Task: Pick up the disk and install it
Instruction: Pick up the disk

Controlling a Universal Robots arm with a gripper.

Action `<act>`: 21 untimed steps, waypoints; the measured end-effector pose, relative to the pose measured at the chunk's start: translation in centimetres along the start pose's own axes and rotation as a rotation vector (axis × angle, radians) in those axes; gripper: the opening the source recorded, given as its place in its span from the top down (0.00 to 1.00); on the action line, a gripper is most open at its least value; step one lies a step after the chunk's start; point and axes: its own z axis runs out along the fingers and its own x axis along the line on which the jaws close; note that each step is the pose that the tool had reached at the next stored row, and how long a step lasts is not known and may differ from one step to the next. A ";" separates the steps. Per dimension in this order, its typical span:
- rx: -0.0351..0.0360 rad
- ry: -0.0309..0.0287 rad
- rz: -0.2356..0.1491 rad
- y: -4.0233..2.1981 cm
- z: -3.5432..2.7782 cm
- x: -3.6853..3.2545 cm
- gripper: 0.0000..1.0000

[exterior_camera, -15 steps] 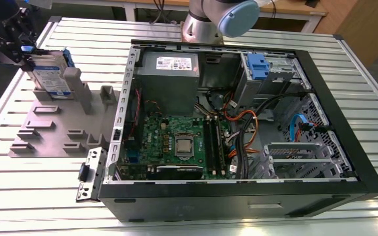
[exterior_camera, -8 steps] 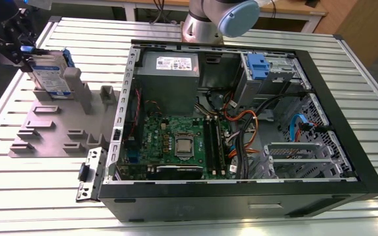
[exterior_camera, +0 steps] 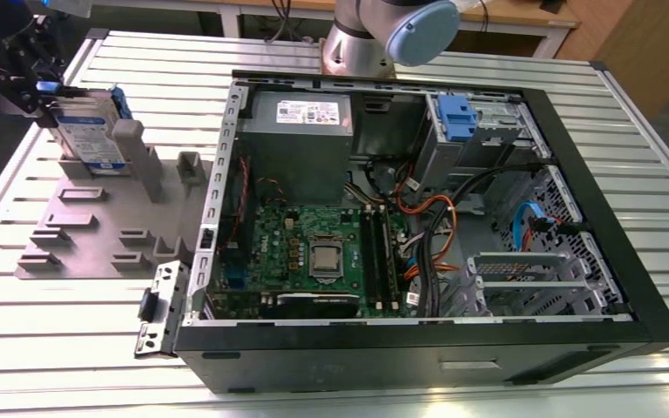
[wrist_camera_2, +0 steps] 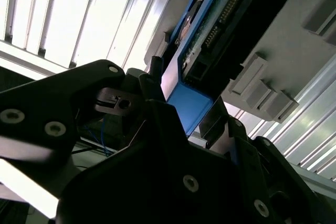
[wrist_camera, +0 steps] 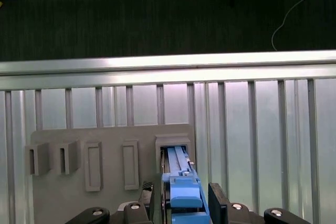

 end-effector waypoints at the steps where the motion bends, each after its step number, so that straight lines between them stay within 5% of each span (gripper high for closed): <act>1: 0.0000 0.0000 0.000 0.00 0.00 0.00 0.47; 21: 0.0000 0.0000 0.000 0.00 0.01 -0.03 0.63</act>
